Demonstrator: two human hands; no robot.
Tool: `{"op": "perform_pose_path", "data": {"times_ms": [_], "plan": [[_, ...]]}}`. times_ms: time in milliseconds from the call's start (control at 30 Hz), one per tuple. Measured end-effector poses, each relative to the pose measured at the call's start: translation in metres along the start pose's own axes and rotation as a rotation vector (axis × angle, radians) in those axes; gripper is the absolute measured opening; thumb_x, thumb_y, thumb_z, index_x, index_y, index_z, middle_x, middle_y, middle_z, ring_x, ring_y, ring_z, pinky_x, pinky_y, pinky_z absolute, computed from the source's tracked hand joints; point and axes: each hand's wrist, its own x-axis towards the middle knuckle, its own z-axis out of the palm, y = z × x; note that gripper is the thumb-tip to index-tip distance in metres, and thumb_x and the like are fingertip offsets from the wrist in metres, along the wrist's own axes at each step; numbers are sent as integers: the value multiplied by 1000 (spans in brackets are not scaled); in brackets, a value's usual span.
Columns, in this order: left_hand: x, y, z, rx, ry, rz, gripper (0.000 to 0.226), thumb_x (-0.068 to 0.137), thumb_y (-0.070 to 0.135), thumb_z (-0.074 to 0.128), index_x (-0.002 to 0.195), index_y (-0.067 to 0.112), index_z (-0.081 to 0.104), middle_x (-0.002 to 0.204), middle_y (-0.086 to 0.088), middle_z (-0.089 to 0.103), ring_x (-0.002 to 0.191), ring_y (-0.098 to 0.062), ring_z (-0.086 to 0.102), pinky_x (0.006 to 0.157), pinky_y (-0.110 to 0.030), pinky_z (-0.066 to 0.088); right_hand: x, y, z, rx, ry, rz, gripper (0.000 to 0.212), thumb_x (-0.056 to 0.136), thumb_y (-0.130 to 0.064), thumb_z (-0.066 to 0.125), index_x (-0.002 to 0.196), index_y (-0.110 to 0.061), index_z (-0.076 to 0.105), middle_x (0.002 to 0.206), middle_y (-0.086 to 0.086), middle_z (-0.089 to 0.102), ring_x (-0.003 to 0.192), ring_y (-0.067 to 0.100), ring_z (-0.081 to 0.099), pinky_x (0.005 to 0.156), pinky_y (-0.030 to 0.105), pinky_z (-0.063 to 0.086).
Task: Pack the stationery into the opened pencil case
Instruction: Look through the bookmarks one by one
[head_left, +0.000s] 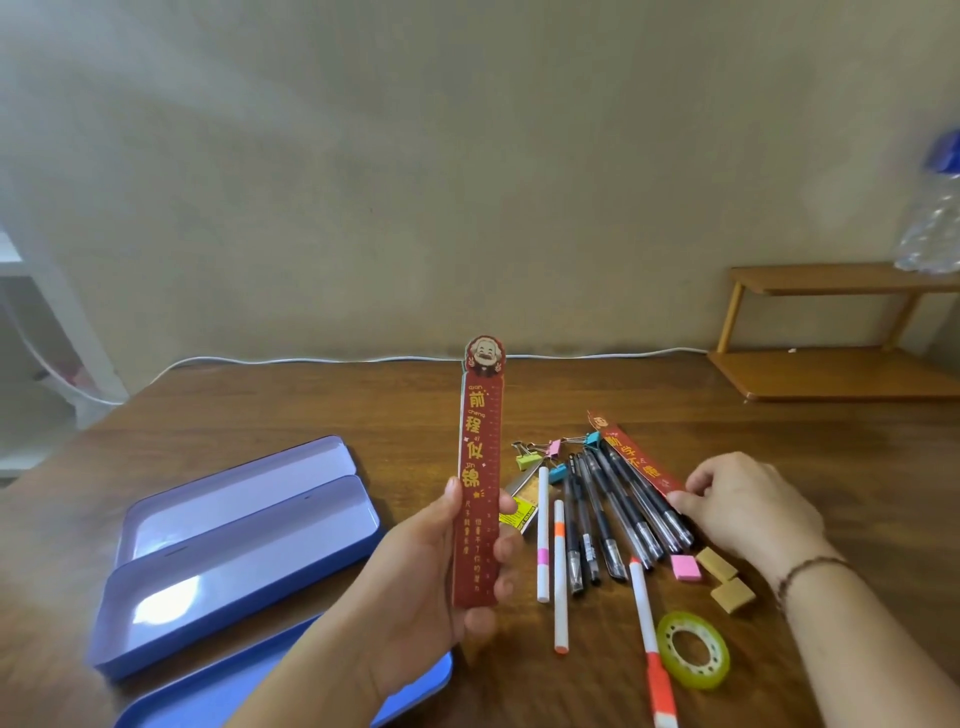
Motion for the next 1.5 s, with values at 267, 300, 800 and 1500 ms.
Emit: {"op": "perform_pose_path", "data": {"times_ms": [267,300,800,1500], "plan": [[0,0,7,-58,15,-32,54,100,50,31,115,7,60,91,-19,64,76,-29,64,58,-38,58,8,4,0,108,-19,23,21,83,-41,68,97,-24,67,90,-2,65,72,12,60,49,26,48],[-1,0,8,-73,20,-32,54,100,50,30,117,6,59,94,-20,65,79,-31,65,62,-40,59,7,6,-5,157,37,8,20,84,-37,69,97,-22,69,90,0,65,71,13,60,48,25,48],[3,-11,21,2,43,-90,47,98,49,34,120,18,61,116,-23,69,103,-37,67,78,-51,57,-99,-67,-4,846,-177,-399,10,80,-32,74,74,-23,73,66,-10,74,59,4,70,50,21,57],[-3,-10,15,314,-236,-251,53,98,54,30,109,16,65,77,0,48,61,-10,43,39,-17,19,-59,-39,-14,1136,40,-558,22,86,-25,65,107,-34,62,89,0,72,75,20,70,54,29,57]]}}
